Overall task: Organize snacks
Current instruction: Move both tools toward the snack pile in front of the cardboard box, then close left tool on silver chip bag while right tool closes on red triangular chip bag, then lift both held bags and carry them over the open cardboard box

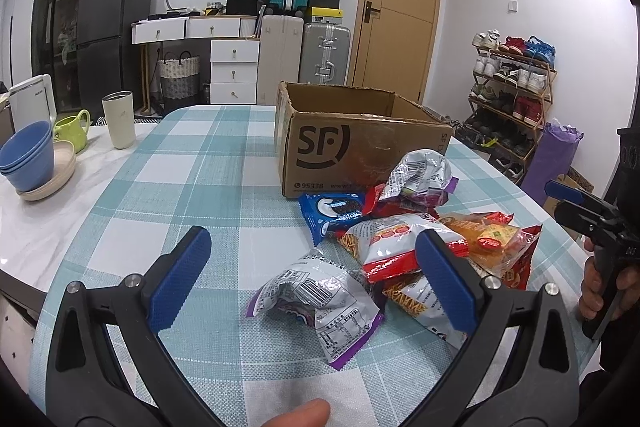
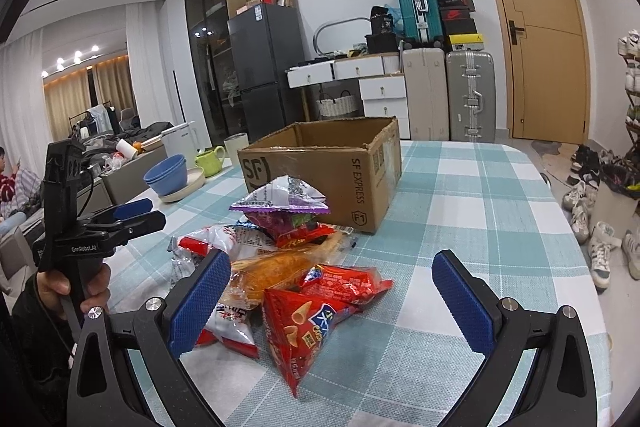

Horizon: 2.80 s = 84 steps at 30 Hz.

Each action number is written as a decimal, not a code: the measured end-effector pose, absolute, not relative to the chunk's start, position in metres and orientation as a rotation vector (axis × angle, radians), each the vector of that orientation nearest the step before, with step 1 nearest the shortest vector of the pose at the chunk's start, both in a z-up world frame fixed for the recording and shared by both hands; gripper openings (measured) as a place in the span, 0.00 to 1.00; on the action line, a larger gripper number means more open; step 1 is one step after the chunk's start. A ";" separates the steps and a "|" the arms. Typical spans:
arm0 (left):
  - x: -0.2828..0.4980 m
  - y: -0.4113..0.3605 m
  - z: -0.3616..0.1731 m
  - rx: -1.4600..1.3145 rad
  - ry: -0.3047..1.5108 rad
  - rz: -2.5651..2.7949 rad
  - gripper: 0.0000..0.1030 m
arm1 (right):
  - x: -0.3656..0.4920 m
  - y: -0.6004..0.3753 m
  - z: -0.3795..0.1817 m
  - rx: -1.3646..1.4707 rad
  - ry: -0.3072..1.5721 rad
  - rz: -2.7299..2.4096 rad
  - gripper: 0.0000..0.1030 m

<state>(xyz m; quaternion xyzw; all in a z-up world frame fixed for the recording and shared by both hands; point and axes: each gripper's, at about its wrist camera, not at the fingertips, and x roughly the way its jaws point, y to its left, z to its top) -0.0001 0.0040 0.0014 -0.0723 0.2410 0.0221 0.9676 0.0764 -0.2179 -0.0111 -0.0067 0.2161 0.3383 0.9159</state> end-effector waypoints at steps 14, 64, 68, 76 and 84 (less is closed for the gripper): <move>0.023 0.006 -0.015 -0.176 0.653 0.042 0.99 | 0.086 -0.208 -0.014 -0.062 0.624 0.657 0.99; 0.056 0.016 -0.049 -0.242 0.801 -0.069 0.57 | 0.100 -0.177 -0.057 -0.073 0.842 0.689 0.42; 0.043 0.020 -0.044 -0.260 0.779 -0.054 0.57 | 0.091 -0.186 -0.051 -0.075 0.808 0.654 0.42; 0.018 0.024 -0.025 -0.264 0.731 -0.026 0.57 | 0.081 -0.211 -0.031 -0.055 0.744 0.582 0.42; 0.000 0.025 0.001 -0.268 0.674 -0.005 0.57 | 0.072 -0.219 -0.003 -0.039 0.657 0.594 0.42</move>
